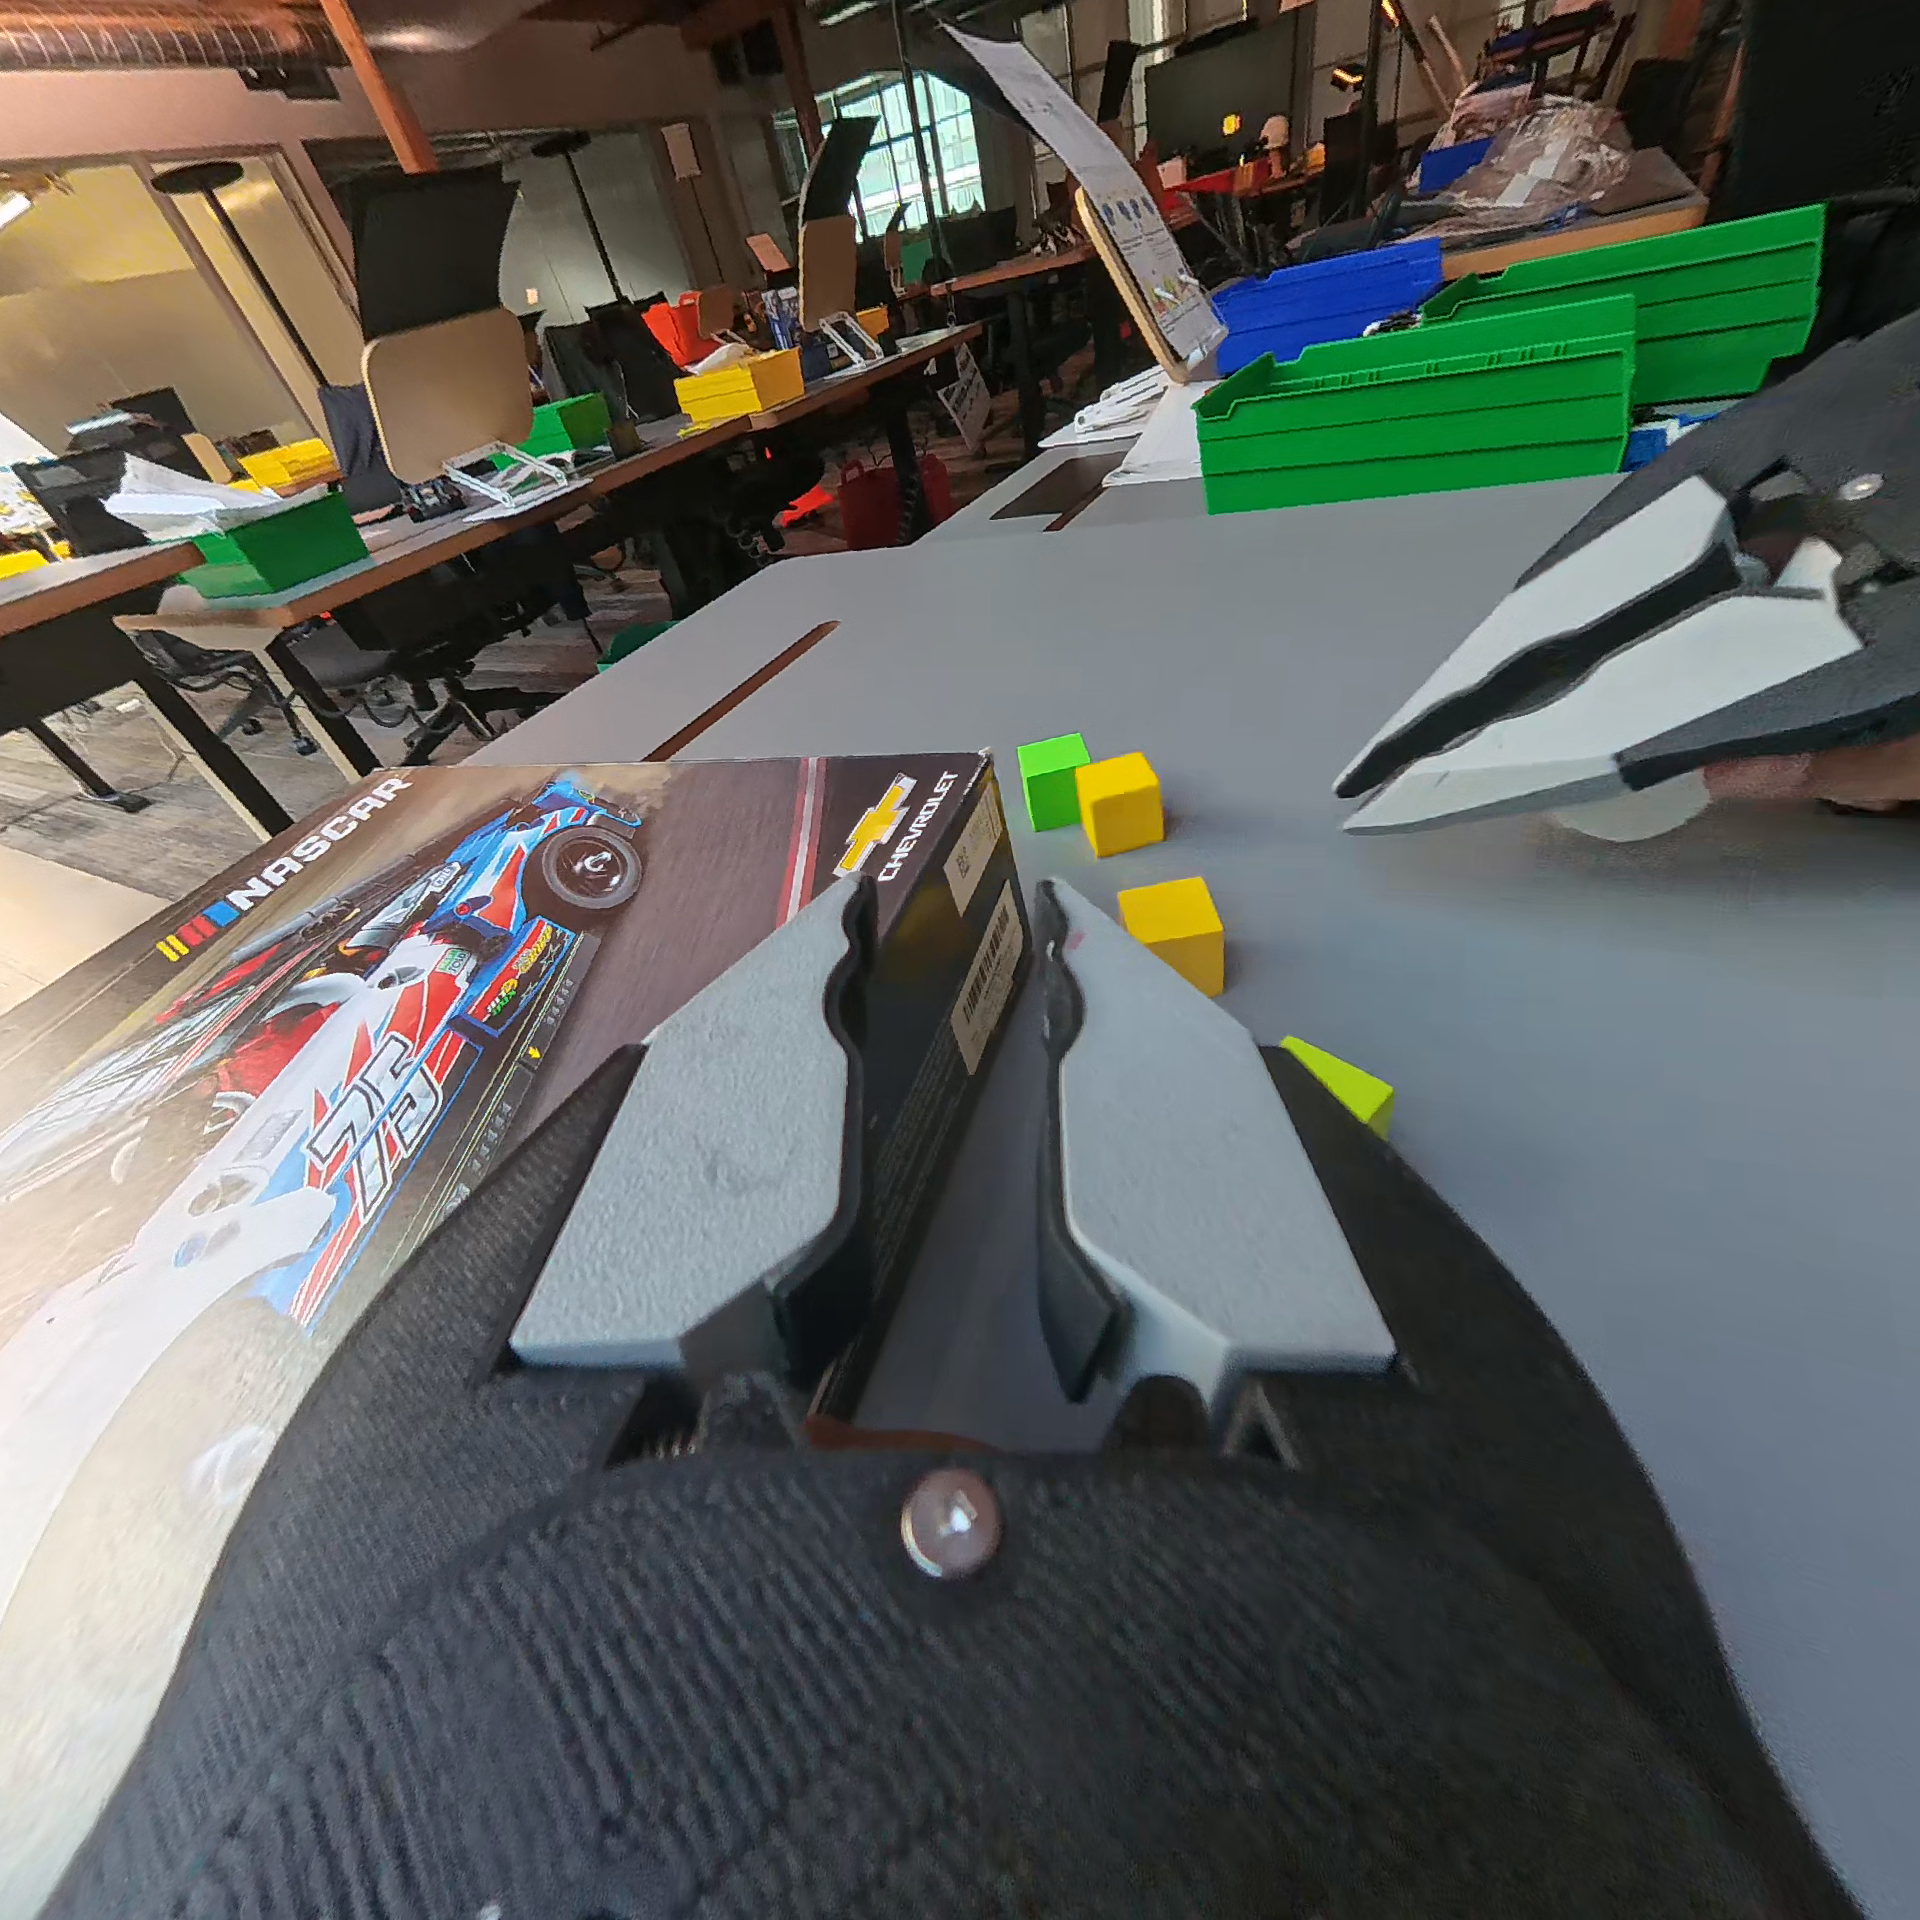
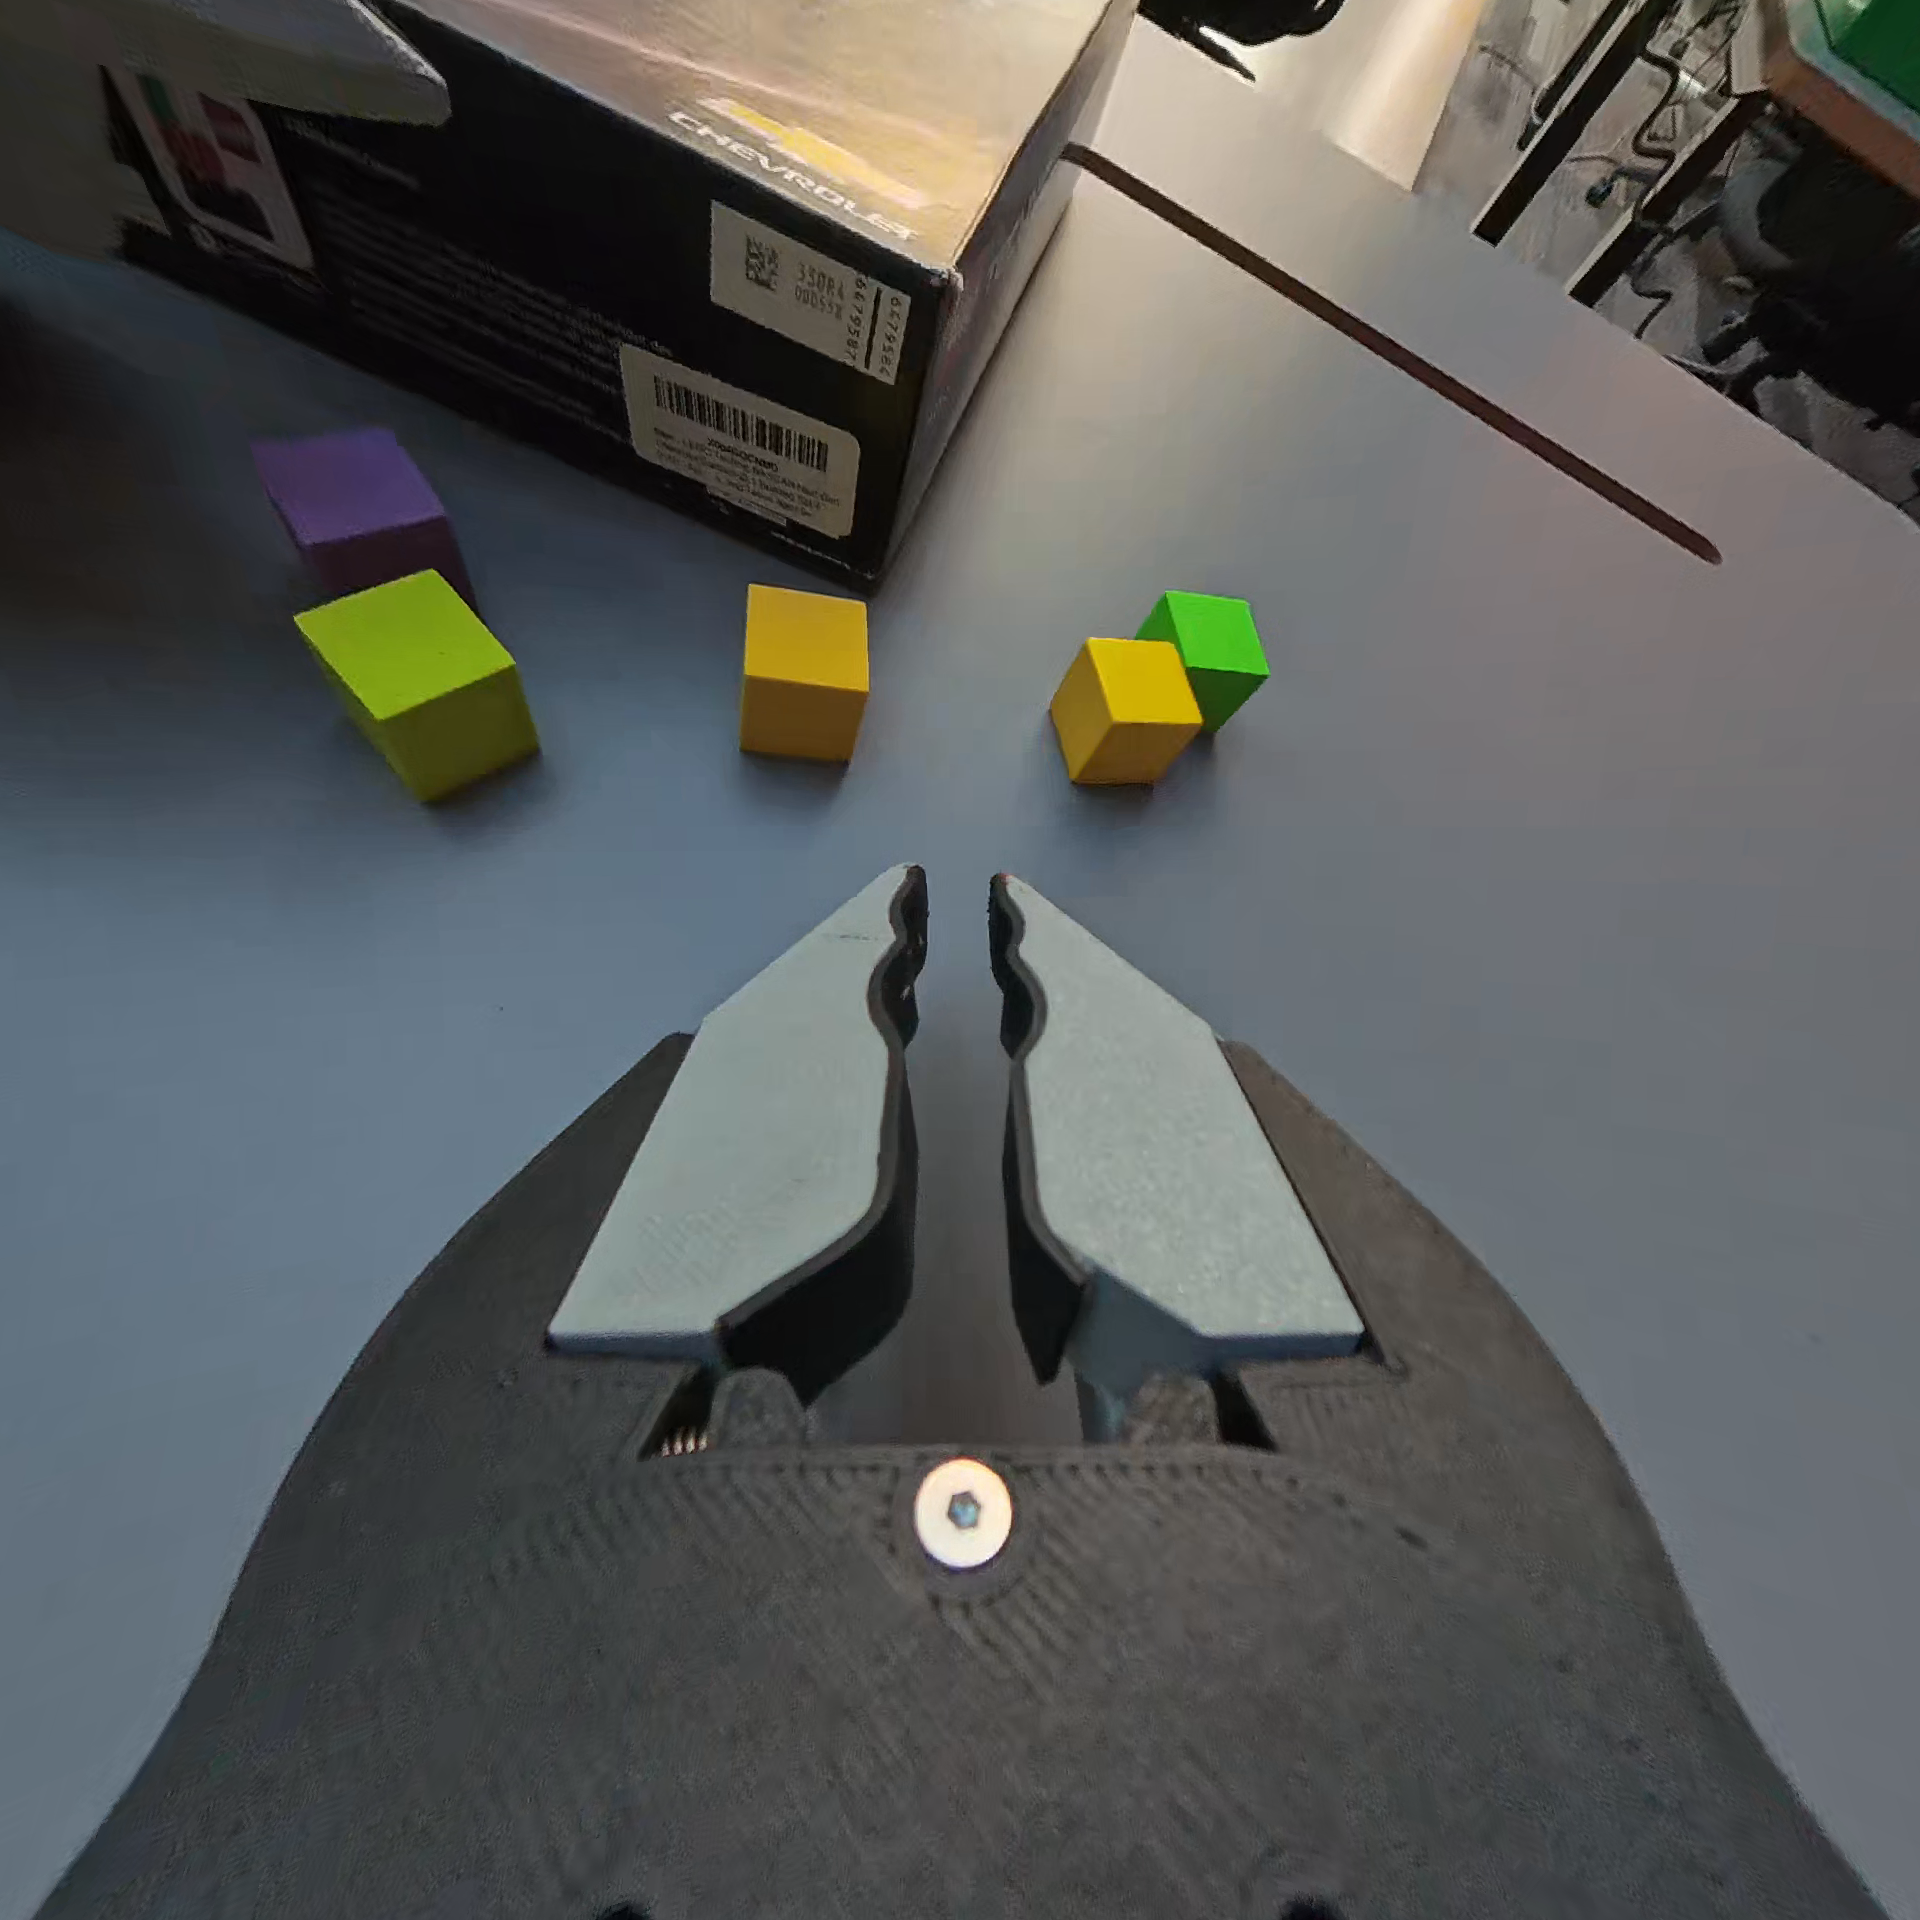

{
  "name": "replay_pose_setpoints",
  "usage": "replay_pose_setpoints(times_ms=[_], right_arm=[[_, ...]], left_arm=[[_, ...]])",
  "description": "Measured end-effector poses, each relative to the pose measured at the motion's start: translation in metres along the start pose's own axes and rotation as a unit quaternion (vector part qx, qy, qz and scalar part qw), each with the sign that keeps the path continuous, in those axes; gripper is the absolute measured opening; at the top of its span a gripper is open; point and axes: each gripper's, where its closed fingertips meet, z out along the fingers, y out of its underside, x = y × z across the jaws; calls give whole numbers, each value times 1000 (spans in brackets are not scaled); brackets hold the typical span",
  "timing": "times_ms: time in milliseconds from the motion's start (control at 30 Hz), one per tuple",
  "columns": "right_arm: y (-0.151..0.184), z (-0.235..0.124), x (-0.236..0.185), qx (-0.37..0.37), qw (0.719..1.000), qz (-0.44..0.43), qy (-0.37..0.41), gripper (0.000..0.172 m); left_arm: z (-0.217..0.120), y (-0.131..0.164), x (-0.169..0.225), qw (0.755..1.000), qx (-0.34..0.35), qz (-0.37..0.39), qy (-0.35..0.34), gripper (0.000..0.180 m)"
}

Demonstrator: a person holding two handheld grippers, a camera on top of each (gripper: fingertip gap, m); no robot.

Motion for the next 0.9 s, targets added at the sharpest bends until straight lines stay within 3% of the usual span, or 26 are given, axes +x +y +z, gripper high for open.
replay_pose_setpoints(times_ms=[333,600,733,833,900], right_arm=[[3,3,-6,-16,999,-34,8,19],[-21,28,-24,5,992,13,-124,32],[-35,43,-36,5,984,43,-172,49],[-29,51,-37,-27,987,32,-157,27],[-28,50,-42,-30,986,13,-165,26]], left_arm=[[1,1,1,1000,-4,3,0,28],[1,1,-1,1000,-3,3,-7,27],[1,1,-1,1000,-3,0,-5,27],[2,2,-1,1000,-7,-7,0,27],[3,3,-1,1000,-12,-12,4,27]])
